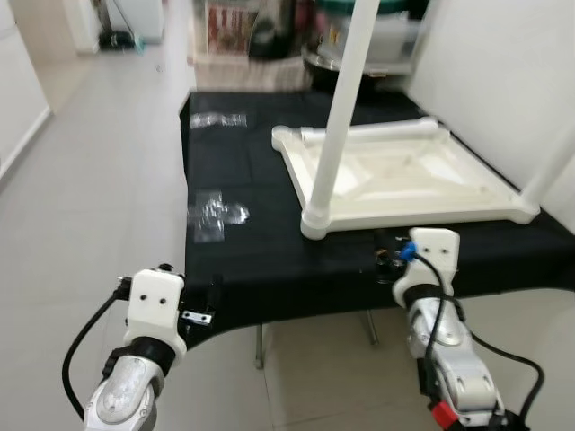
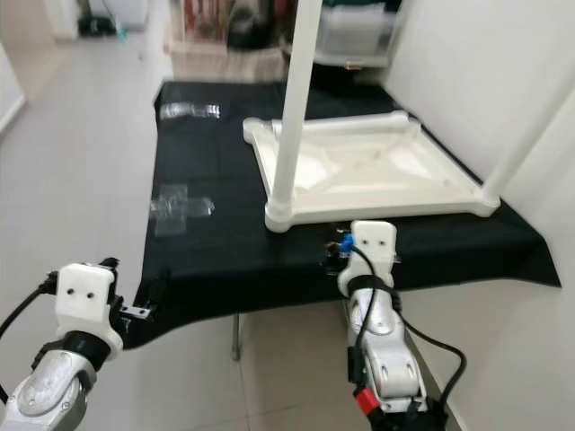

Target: Building children table

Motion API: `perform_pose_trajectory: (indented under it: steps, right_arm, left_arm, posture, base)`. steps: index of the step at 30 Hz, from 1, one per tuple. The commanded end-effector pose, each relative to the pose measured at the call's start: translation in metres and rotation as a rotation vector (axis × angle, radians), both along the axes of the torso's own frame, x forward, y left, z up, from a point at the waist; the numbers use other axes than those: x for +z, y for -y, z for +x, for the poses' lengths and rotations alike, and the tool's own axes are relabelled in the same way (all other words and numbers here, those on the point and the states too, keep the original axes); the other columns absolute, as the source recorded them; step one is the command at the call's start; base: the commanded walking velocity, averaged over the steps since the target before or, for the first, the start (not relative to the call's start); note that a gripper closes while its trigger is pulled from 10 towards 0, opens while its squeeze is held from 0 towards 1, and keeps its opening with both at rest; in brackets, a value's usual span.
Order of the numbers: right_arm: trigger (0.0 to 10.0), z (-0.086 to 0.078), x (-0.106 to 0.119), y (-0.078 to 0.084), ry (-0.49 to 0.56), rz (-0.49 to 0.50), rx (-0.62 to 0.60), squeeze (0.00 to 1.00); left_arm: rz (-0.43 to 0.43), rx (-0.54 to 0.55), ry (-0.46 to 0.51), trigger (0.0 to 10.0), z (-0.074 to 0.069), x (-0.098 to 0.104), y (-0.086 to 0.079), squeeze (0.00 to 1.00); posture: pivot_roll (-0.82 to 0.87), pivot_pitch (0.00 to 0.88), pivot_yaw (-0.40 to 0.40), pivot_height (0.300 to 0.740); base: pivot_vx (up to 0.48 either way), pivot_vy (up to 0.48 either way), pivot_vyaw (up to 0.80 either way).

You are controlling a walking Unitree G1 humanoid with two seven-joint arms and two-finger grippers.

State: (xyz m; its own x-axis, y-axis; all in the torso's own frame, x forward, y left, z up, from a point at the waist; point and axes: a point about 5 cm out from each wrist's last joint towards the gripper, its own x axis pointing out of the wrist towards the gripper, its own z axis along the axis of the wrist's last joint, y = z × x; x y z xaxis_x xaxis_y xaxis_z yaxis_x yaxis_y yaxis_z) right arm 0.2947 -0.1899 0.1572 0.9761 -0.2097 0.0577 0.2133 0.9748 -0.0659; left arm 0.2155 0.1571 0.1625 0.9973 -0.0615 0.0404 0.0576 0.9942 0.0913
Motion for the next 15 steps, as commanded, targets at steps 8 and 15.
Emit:
perform_pose_trajectory:
  steps: [8,15]
  right_arm:
    - [10.0,0.008,0.008,0.027,0.02,-0.014,-0.144,0.0]
    - [10.0,0.011,0.02,0.035,0.057,-0.008,-0.194,0.0]
  left_arm:
    - [0.013,0.006,-0.011,10.0,0.002,-0.002,-0.002,0.0]
    - [0.035,0.012,-0.014,10.0,0.002,-0.001,-0.005,0.0]
  posture:
    - [0.13,0.076,-0.092,0.74]
    - [0.13,0.082,-0.093,0.74]
  base:
    - [0.277,0.0,0.0]
    - [0.0,0.0,0.0]
